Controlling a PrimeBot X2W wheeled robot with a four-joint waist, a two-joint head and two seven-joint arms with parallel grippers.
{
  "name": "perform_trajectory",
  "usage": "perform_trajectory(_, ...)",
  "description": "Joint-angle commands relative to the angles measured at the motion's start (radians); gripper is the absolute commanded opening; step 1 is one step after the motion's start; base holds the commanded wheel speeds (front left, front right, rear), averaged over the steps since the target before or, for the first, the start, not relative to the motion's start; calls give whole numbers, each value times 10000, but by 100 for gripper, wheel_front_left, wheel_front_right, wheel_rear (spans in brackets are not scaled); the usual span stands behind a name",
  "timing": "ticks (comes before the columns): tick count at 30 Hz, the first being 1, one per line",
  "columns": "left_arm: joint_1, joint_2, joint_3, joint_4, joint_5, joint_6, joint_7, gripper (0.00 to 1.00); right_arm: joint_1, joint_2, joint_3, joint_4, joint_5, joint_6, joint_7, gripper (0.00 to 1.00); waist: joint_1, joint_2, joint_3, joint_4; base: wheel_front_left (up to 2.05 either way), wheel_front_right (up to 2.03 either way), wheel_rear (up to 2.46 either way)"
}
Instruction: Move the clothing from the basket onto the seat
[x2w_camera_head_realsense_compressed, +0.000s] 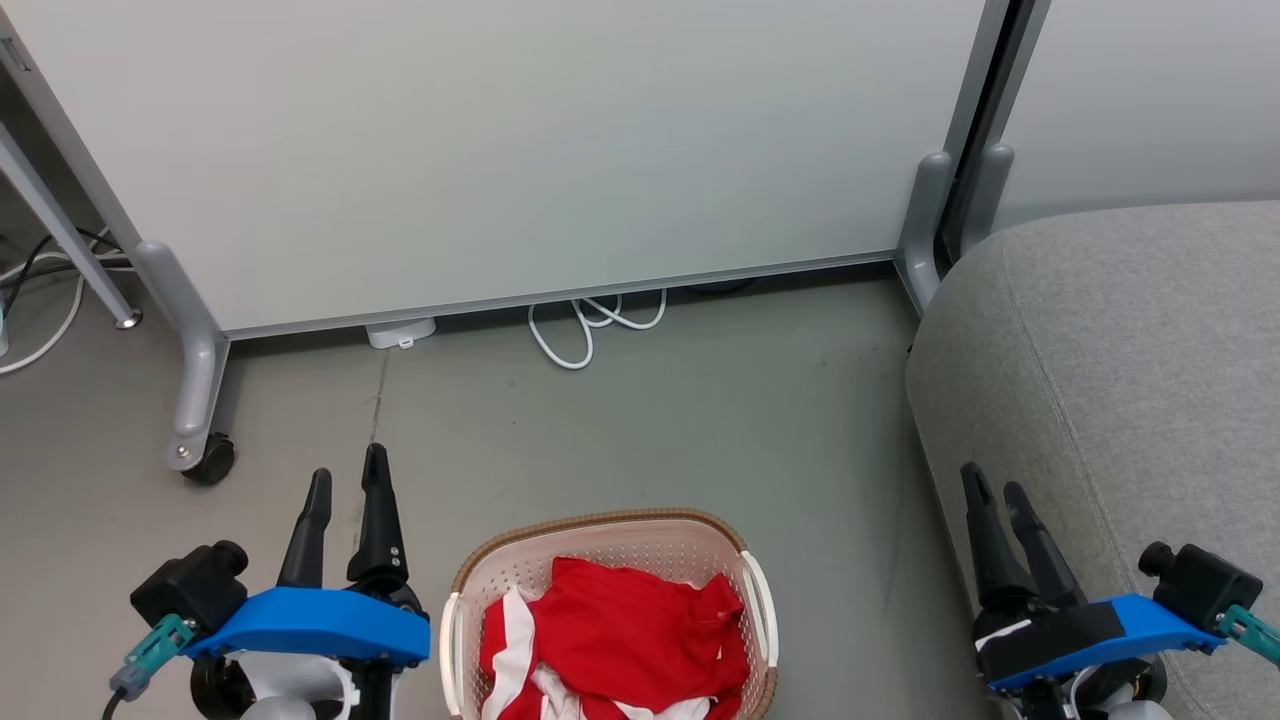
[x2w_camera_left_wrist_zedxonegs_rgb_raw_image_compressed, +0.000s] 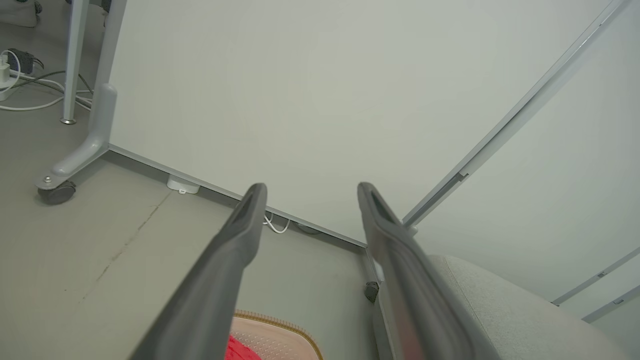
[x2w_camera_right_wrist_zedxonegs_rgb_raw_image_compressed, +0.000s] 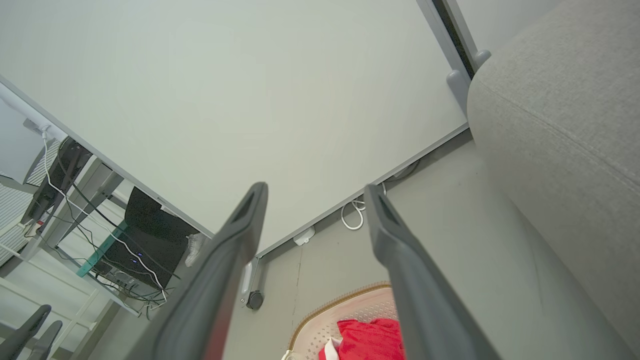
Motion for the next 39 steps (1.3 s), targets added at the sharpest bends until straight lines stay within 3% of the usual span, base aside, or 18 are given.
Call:
perform_trajectory(1,-261,70,-64,-92,314,39,-106,100,-256,-61,2,-63,-255,16,-110,100,0,0,3,4,0,0,0)
perform_trajectory(39,-317,80,-877,85,4117,190,-1014,100,-339,-79,550,261,-3855,22,-1024,100,0,0,97,151,0,0,0)
